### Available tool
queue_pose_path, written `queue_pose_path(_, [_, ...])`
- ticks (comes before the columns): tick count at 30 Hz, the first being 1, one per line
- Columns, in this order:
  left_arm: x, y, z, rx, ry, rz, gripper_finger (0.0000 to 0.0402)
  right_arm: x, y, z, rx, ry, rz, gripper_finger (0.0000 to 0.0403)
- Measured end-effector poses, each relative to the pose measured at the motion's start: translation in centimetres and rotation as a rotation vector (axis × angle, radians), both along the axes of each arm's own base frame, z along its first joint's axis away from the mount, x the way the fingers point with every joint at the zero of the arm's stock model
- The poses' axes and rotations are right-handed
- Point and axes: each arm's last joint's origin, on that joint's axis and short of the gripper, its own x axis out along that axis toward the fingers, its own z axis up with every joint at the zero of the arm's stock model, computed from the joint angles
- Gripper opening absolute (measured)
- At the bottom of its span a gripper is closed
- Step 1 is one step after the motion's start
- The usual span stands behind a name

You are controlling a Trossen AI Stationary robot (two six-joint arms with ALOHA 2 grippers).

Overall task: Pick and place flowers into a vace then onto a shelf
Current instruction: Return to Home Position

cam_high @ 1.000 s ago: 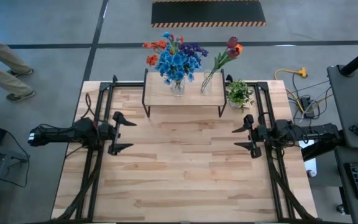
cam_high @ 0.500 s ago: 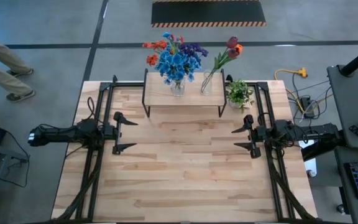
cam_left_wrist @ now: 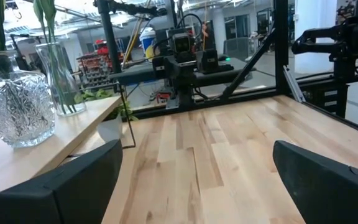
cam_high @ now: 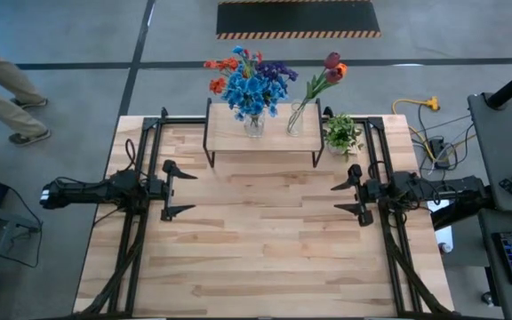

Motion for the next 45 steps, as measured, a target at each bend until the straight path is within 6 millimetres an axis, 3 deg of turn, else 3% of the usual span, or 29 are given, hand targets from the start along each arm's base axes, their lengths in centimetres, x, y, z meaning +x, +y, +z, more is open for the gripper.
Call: queue_pose_path(45, [0.0, 0.0, 0.0, -0.001, 0.0, 0.001, 0.0398, 0.05, 0.0, -0.05, -0.047, 0.003, 0.0, 0.0242])
